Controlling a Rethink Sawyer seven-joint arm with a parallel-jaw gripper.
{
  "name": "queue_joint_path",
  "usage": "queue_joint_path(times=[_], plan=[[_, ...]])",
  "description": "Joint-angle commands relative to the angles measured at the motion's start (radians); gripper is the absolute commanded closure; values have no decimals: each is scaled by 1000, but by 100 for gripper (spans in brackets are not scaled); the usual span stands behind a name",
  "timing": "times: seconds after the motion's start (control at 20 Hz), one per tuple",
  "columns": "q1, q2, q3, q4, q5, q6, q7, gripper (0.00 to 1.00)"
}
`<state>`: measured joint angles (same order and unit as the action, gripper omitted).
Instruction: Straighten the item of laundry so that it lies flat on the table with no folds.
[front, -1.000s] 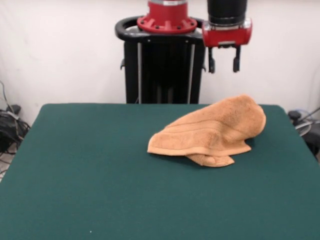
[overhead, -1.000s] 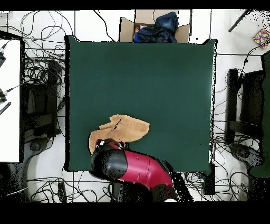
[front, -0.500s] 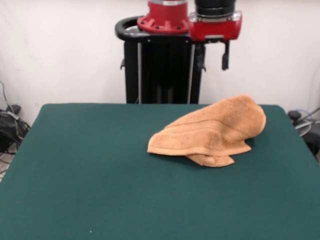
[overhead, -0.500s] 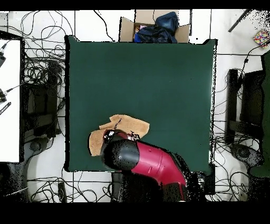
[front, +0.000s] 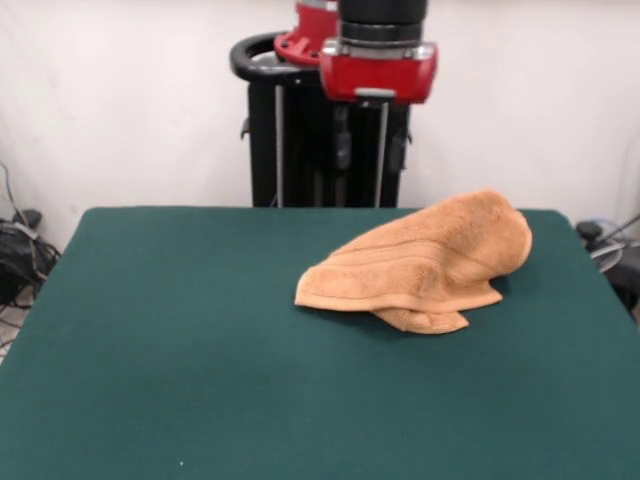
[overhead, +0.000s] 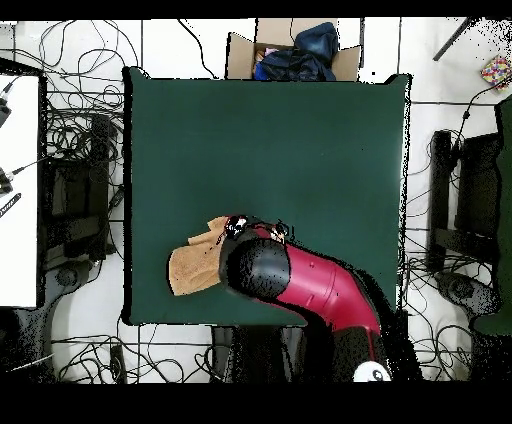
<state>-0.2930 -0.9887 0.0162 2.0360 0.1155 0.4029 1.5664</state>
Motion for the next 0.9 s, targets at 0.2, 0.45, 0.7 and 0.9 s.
queue_joint_path(times=[0.2, 0.45, 0.7, 0.9], plan=[[-27, 127, -42, -121, -43, -61, 155, 0], [-80, 175, 3, -84, -50, -117, 127, 0], [-145, 274, 59, -57, -69, -217, 108, 0], [-164, 305, 68, -34, -90, -252, 104, 0]])
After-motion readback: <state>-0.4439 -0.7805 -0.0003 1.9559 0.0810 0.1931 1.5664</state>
